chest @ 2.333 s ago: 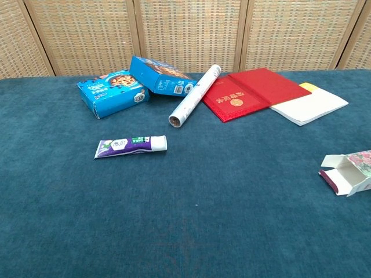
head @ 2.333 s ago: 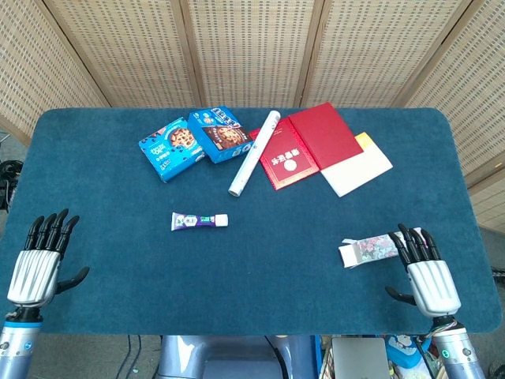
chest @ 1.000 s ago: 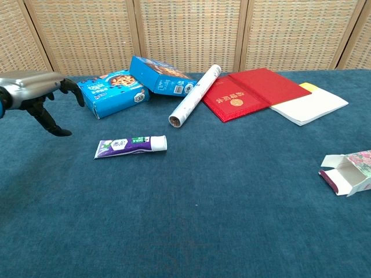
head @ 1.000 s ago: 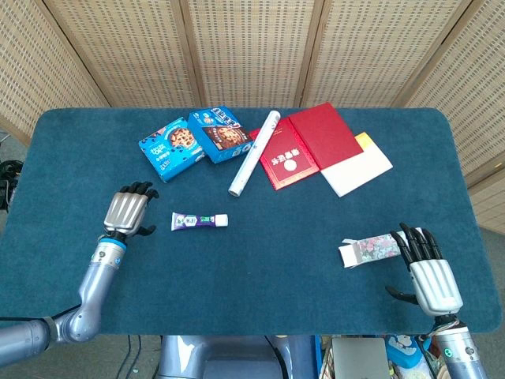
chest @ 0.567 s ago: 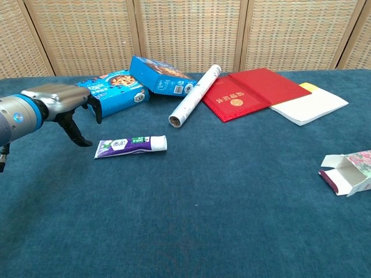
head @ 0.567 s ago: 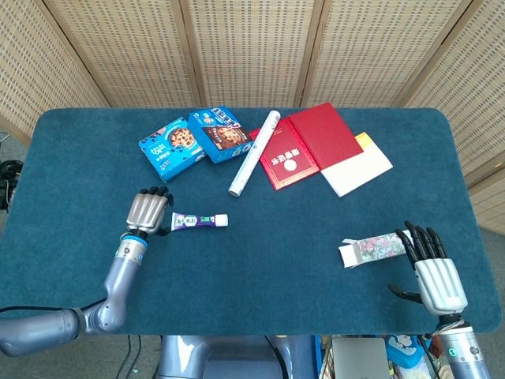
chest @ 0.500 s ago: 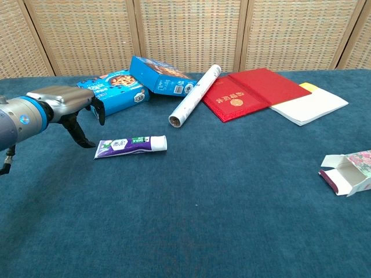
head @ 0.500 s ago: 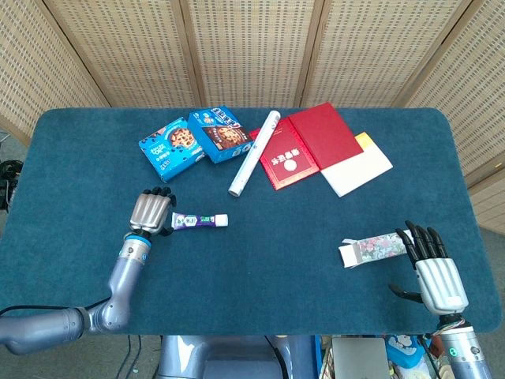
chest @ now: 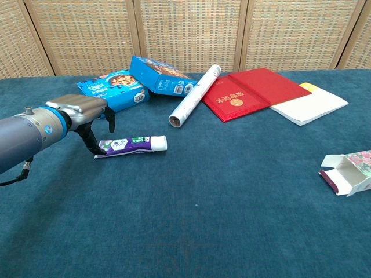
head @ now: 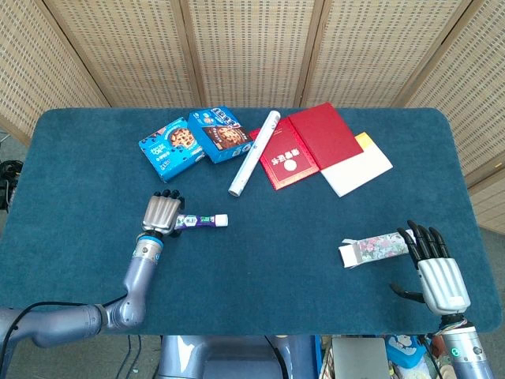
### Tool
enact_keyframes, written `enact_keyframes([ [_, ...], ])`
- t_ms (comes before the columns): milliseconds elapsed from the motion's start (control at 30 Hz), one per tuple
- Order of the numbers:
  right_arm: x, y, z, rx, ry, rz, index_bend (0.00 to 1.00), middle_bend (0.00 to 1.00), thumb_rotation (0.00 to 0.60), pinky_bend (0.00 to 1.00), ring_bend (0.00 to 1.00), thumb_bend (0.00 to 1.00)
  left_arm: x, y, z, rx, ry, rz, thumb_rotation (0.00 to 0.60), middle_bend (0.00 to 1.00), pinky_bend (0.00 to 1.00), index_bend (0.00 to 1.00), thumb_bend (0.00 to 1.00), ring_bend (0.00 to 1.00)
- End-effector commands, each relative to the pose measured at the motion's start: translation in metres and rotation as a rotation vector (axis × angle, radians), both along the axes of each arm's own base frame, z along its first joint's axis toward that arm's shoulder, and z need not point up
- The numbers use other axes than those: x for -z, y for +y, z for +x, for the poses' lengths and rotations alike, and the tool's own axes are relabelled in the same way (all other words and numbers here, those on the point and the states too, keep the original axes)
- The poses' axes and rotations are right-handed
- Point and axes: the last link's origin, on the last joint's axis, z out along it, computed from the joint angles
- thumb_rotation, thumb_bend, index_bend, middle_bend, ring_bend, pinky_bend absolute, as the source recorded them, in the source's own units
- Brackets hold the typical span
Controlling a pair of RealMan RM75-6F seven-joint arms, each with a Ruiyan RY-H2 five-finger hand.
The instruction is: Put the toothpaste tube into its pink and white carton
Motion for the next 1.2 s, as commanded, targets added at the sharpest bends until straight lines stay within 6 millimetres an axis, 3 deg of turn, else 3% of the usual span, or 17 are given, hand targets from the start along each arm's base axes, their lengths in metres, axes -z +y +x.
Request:
enact_keyframes([
  [33,0.0,0.0,0.0,0.001,-0.001,-0.001,0.0,0.0,0.6,0.0,0.0,0.12,0.004,0.001,0.001,-0.001,0.005,-0.003,0.6,0.23,0.25,0.39,0.23,0.2],
  [567,-0.004,0.0,-0.002,0.003,-0.013,-0.01,0.0,0.0,0.6,0.0,0.0,0.12,0.023,0.002,0.01,0.02,0.015,-0.015,0.6,0.25,0.27,0.41,0.23,0.21],
  [967,-0.011,0.001,-0.001,-0.006,-0.033,-0.037,0.0,0.0,0.6,0.0,0.0,0.12,0.029,0.001,0.002,0.054,0.023,0.017,0.6,0.51,0.43,0.71,0.24,0.43],
  [1200,-0.009,0.001,-0.002,-0.005,-0.028,-0.034,0.0,0.0,0.6,0.0,0.0,0.12,0.024,0.004,-0.001,0.104,-0.005,0.06,0.6,0.58,0.47,0.79,0.26,0.49],
])
